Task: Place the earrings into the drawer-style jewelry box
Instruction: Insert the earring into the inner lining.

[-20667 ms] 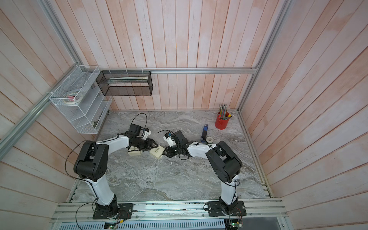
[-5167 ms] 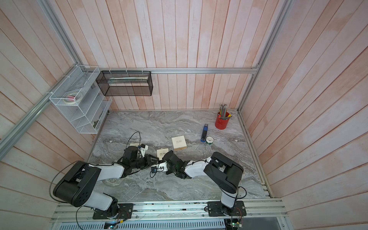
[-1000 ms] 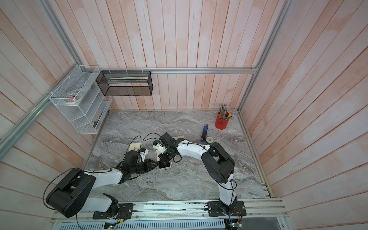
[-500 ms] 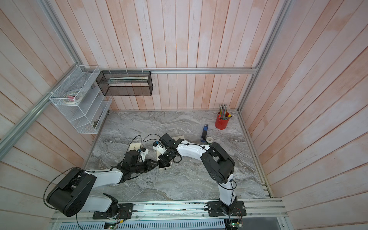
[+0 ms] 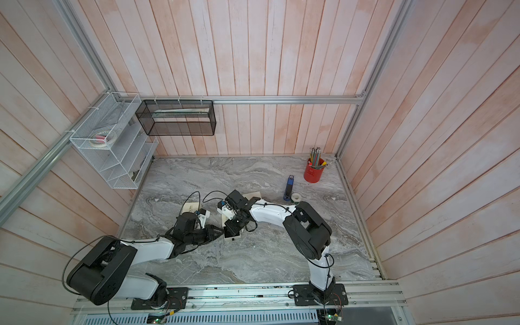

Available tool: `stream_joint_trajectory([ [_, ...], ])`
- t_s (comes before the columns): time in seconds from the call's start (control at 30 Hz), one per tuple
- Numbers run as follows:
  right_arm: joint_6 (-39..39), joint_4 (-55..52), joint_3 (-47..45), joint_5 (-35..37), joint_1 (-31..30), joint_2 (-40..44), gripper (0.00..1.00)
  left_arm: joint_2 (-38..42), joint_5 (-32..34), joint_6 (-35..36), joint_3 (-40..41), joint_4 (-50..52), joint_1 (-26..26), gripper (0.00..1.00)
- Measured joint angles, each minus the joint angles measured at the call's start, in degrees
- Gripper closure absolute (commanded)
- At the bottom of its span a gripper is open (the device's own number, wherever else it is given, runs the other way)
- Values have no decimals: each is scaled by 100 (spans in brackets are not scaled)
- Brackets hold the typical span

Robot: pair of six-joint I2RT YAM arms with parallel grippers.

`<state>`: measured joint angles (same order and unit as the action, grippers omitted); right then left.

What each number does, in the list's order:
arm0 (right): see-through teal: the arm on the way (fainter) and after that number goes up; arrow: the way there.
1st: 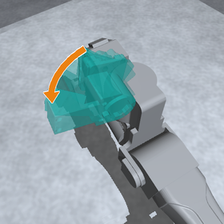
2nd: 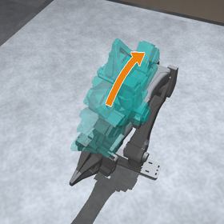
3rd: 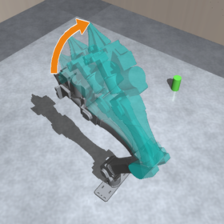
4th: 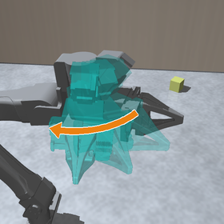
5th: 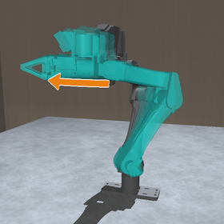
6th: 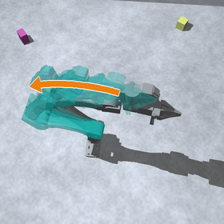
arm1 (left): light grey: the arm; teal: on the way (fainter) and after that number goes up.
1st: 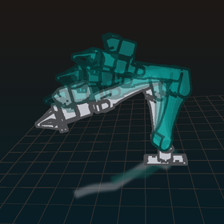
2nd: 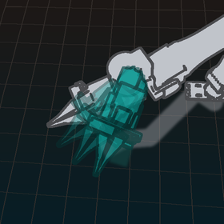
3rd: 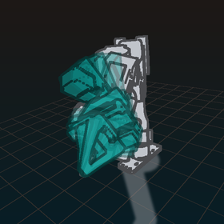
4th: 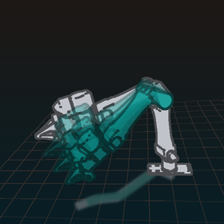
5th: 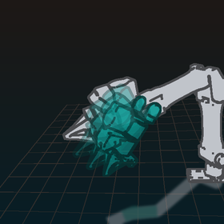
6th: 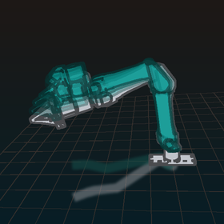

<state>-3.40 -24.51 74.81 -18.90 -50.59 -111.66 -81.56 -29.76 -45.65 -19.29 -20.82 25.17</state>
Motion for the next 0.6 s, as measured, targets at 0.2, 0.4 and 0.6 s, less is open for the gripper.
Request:
stream_joint_trajectory([
  [0.2, 2, -4, 0, 0, -7, -9, 100, -20, 0, 0, 0, -11, 0, 66],
  [0.4, 20, -85, 0, -2, -35, -31, 100, -22, 0, 0, 0, -17, -2, 66],
  [0.6, 66, -111, 0, -2, -44, -66, 100, -22, 0, 0, 0, -17, -2, 66],
])
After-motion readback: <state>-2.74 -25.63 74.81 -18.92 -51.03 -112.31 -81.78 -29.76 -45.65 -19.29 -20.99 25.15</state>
